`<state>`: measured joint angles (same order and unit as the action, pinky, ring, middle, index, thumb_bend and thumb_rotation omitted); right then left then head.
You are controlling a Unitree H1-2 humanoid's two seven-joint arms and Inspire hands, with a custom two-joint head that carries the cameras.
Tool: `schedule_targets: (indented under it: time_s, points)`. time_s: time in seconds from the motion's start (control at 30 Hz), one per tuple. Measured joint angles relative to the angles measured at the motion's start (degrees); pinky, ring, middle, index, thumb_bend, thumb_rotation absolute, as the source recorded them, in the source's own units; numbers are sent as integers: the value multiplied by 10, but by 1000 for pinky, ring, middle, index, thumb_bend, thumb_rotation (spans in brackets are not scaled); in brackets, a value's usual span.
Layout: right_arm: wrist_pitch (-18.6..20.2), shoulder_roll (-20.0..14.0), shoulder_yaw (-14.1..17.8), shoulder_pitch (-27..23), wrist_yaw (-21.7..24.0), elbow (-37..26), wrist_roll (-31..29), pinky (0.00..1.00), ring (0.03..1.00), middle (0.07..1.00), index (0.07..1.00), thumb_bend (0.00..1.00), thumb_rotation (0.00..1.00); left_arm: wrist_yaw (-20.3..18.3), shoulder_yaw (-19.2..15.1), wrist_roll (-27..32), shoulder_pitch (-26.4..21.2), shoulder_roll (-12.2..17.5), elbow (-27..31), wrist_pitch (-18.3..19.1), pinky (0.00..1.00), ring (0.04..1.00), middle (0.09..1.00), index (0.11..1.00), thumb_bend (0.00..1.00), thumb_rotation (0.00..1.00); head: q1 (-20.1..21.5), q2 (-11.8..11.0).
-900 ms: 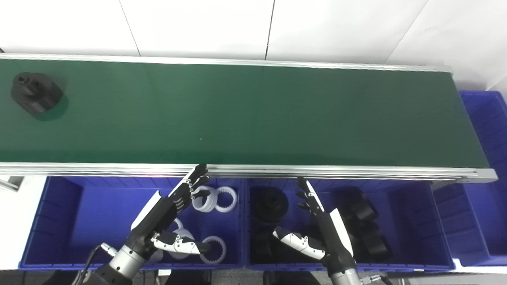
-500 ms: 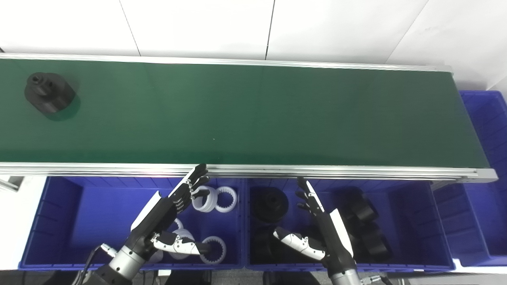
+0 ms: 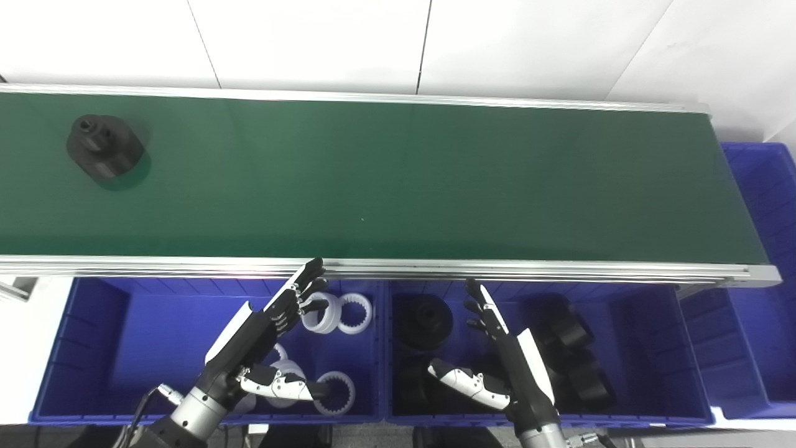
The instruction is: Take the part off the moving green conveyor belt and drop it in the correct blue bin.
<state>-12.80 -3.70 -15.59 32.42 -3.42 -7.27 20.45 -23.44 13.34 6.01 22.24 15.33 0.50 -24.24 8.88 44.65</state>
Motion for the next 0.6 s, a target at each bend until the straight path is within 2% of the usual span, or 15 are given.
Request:
schedule_targets:
  time_s: [0.23,0.3,0.37,0.4,0.53,0.6]
  points:
    - [0,0,0,0,0,0,-1,843,919,967,978,835,553,1,-2,-6,0,0,-1,-1,834,953,1000,986,888,216,-11,-8]
    - [-1,-1,0,0,0,4,0,826,913,964,988,823,566,3,-3,-17,0,-1,-3,-1,825,952,999,996,876,235,-73,-41]
    - [-15,-6,1,-2,-1,19,1,821,913,962,992,824,573,6,-3,-39,0,-2,-4,-3,808,939,987,983,887,237,-73,-41]
    - [-27,-9,1,-3,-2,27,1,823,916,962,995,823,576,8,-2,-46,0,-3,-6,-4,794,925,976,970,900,246,-116,-65]
    - [-52,-21,10,-8,-2,55,-7,869,949,989,1000,793,550,28,8,-78,-2,-9,-28,-5,785,887,944,948,911,293,-181,-113]
    - [-62,-24,14,-13,-2,63,-17,886,955,996,1000,792,545,36,17,-88,-10,-9,-47,-6,797,889,941,945,895,282,-185,-118]
